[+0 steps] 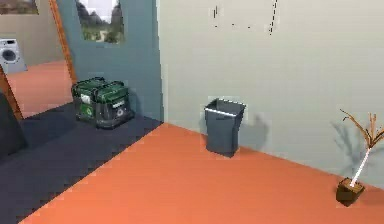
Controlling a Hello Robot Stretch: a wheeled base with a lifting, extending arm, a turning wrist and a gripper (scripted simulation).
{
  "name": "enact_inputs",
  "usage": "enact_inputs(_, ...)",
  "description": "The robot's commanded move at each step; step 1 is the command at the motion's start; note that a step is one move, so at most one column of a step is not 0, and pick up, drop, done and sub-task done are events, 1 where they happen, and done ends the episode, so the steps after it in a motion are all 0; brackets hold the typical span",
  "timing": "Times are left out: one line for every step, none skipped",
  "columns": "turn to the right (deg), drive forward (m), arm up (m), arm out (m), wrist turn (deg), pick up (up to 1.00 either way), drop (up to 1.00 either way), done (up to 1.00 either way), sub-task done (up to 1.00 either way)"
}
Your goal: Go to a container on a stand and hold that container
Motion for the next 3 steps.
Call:
enact_inputs(-36.0,0.00,0.00,0.00,0.0,0.00,0.00,0.00,0.00)
enact_inputs(0.0,1.00,0.00,0.00,0.0,0.00,0.00,0.00,0.00)
enact_inputs(0.0,1.00,0.00,0.00,0.0,0.00,0.00,0.00,0.00)
